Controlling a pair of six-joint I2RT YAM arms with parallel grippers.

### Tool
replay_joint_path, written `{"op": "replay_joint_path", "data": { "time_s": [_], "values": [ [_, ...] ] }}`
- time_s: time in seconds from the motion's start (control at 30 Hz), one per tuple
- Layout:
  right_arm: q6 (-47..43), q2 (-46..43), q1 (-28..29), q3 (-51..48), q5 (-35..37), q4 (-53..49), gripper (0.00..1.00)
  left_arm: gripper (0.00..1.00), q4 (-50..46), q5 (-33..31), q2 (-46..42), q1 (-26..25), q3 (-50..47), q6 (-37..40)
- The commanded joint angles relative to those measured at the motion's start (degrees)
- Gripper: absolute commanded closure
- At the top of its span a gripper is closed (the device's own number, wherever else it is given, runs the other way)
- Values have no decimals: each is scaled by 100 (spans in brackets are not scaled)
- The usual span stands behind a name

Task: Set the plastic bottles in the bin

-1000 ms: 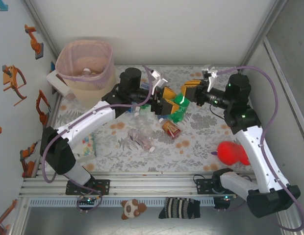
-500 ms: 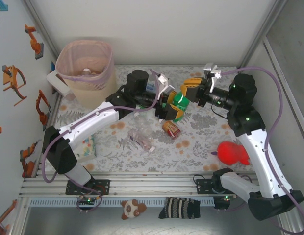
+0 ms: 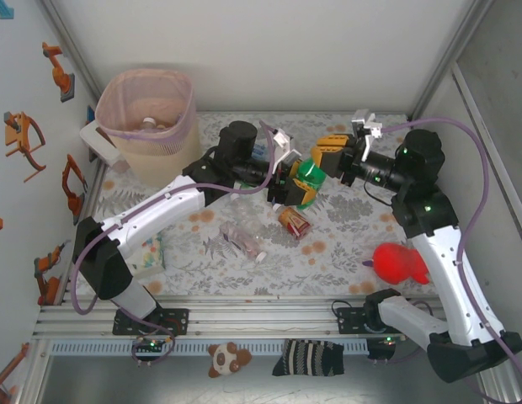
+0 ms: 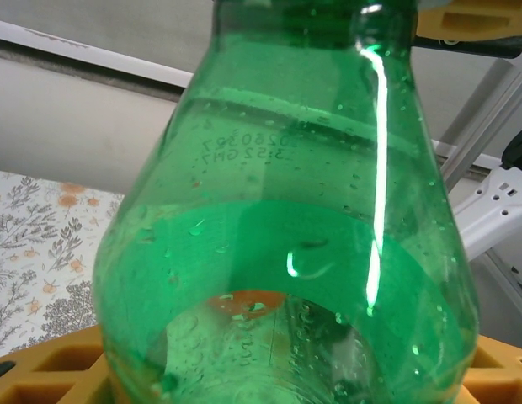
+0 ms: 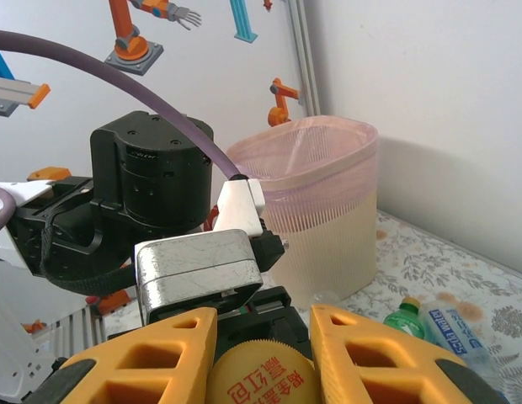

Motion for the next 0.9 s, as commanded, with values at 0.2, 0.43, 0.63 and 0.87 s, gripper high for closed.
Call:
{"op": "replay_joint_path", "data": {
  "time_s": [0.2, 0.43, 0.63, 0.87],
  "values": [
    [-222, -353, 65, 195, 746, -401, 37, 45, 19, -356, -117, -6, 112, 112],
    [-376, -677, 57, 162, 1569, -650, 33, 45, -304, -849, -280, 162, 142, 192],
    [-403, -756, 64, 159, 1825, -762, 33, 45, -669, -1113, -556, 706, 160, 37],
    [-403, -793, 65, 142, 1899, -803, 33, 45, -1370, -1487, -1067, 1673, 250, 73]
  ]
}}
